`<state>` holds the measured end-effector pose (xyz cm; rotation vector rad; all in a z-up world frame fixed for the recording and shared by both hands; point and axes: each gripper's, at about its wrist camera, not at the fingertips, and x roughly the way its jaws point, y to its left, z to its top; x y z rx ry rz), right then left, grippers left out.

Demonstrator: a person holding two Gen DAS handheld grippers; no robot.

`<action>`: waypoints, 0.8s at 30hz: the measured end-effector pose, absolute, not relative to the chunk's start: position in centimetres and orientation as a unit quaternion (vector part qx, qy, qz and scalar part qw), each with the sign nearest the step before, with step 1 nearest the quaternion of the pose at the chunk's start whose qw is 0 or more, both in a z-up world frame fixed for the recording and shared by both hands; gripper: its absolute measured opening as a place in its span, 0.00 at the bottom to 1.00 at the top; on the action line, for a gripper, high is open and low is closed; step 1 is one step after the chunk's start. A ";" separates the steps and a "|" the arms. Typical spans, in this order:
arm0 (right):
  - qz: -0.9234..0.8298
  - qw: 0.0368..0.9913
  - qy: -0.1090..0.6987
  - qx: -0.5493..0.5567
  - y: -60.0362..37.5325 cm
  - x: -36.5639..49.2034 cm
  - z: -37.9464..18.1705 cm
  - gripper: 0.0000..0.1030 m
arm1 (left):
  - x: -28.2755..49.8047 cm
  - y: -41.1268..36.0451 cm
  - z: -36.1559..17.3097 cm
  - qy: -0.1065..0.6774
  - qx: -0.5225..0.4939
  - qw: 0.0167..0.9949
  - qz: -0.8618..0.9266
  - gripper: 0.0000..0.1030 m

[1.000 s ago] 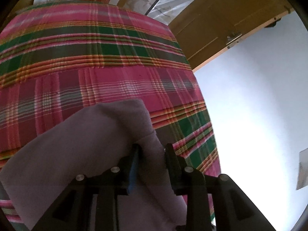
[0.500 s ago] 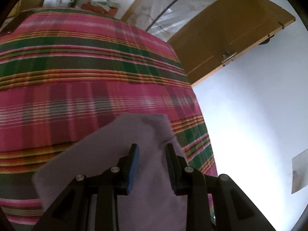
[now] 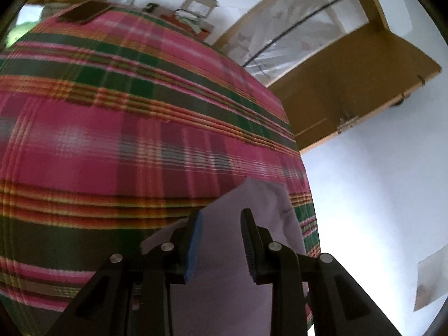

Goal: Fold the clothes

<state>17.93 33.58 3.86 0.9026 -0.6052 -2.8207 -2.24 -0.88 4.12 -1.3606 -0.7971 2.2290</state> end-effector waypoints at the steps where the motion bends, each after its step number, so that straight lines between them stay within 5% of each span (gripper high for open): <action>1: -0.935 0.058 -0.190 0.292 33.4 17.9 4.2 0.14 | -2.1 -1.2 3.9 -0.290 -0.487 0.203 0.799 0.28; 14: -0.936 0.116 -0.094 0.319 30.1 12.8 5.0 0.17 | -0.2 -3.6 2.9 -0.300 -0.478 0.189 0.803 0.28; 24: -0.925 0.097 -0.116 0.348 32.3 12.6 3.5 0.23 | 0.3 -4.6 1.8 -0.305 -0.488 0.189 0.796 0.28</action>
